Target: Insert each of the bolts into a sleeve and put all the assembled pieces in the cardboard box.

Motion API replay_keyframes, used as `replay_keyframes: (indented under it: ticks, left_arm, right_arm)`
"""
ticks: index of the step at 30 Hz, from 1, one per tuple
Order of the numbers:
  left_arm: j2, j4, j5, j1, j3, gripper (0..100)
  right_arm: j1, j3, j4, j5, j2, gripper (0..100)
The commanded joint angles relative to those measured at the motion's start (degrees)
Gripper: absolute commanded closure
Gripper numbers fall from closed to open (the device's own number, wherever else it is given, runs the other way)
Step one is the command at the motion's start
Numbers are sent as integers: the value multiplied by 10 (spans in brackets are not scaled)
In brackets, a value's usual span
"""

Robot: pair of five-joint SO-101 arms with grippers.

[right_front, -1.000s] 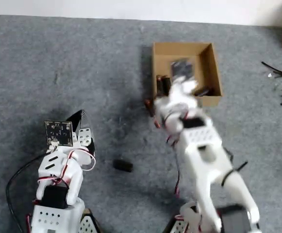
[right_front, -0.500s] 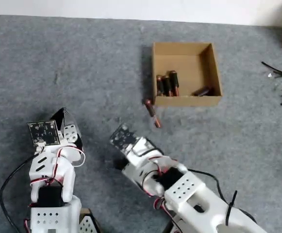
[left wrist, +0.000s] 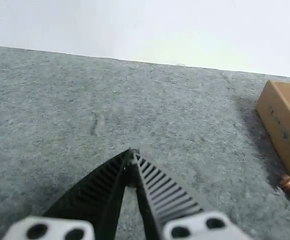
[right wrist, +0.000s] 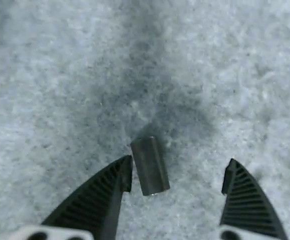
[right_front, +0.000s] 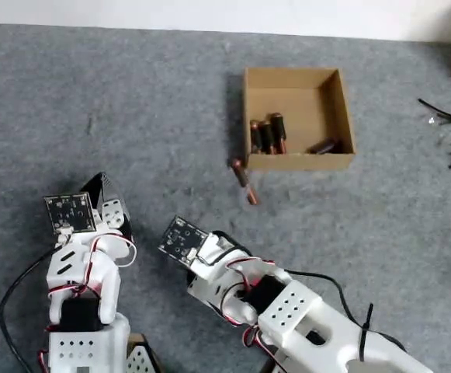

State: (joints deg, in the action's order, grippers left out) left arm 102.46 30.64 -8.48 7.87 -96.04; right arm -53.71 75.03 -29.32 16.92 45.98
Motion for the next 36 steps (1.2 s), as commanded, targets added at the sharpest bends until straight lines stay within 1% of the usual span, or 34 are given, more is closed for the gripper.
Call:
replay_keyframes:
  ticks: [1,7,10,12,15,19,29,32,36]
  left_arm:
    - [1,-14,1,6,-11,989]
    - [1,-14,2,6,-11,989]
    - [1,-14,2,6,-11,989]
    - [1,-14,2,6,-11,989]
    - [1,-14,3,6,-11,989]
    - [1,-14,3,6,-11,989]
    - [1,-14,3,6,-11,989]
    - [1,-14,3,6,-11,989]
    - [1,-14,3,6,-11,989]
  right_arm:
    - [-5,-2,-3,12,10,738]
    - [-3,-2,-3,12,7,738]
    - [-3,-5,-3,13,-47,738]
    - [-2,-42,-5,13,-105,738]
    - [-2,-107,-39,13,-173,738]
    - [-2,-164,-48,13,-219,738]
    - [-2,-171,-50,13,-306,738]
    - [-1,-179,-81,14,-311,738]
    - [-1,-196,-92,37,-316,738]
